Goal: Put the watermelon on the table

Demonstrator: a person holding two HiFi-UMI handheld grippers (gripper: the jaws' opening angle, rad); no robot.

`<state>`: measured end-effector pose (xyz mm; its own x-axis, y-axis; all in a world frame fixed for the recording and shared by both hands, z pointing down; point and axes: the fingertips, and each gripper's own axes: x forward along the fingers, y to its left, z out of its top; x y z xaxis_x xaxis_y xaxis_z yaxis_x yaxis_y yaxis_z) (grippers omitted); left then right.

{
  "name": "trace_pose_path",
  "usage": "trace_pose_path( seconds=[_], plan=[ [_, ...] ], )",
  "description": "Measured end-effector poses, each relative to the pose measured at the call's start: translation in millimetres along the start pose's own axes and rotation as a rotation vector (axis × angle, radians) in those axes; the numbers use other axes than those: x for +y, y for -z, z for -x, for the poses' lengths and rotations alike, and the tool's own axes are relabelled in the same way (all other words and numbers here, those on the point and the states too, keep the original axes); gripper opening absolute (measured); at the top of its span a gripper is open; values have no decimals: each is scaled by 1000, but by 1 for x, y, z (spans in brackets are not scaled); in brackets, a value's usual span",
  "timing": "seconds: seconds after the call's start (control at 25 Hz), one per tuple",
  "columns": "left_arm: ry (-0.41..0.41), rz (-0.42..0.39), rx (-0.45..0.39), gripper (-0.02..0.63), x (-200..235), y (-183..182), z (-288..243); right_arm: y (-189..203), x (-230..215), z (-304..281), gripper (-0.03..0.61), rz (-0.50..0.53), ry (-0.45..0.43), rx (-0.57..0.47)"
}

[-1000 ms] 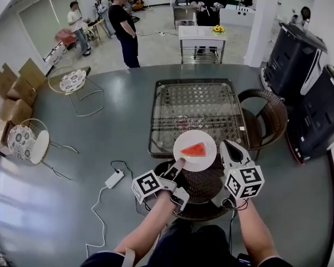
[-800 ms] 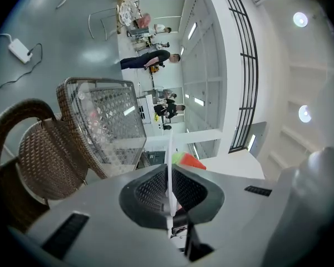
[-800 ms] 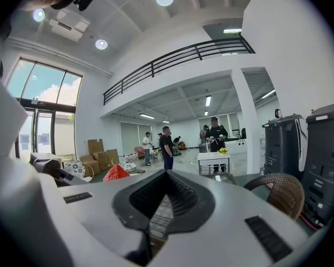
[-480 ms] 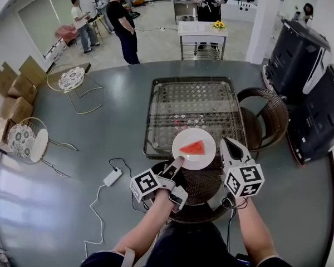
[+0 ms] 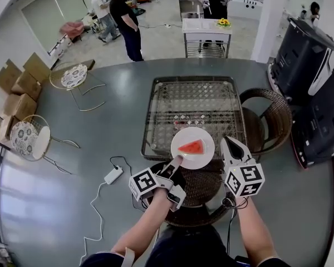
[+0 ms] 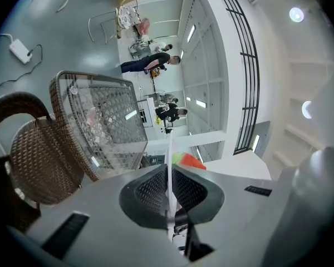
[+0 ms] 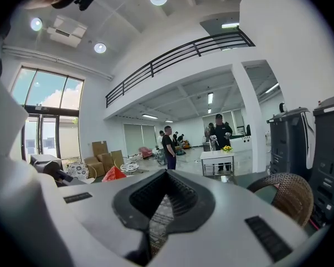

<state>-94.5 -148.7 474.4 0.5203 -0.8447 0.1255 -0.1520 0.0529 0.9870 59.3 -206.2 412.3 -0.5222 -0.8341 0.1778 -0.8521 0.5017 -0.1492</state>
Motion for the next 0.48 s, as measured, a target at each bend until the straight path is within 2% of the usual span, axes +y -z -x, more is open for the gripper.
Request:
trace_pose_path(
  seconds=[0.16, 0.48],
  plan=[
    [-14, -12, 5, 15, 10, -1, -36, 5, -28, -11, 3, -7, -1, 22],
    [-25, -25, 28, 17, 50, -28, -87, 32, -48, -34, 3, -12, 27, 81]
  ],
)
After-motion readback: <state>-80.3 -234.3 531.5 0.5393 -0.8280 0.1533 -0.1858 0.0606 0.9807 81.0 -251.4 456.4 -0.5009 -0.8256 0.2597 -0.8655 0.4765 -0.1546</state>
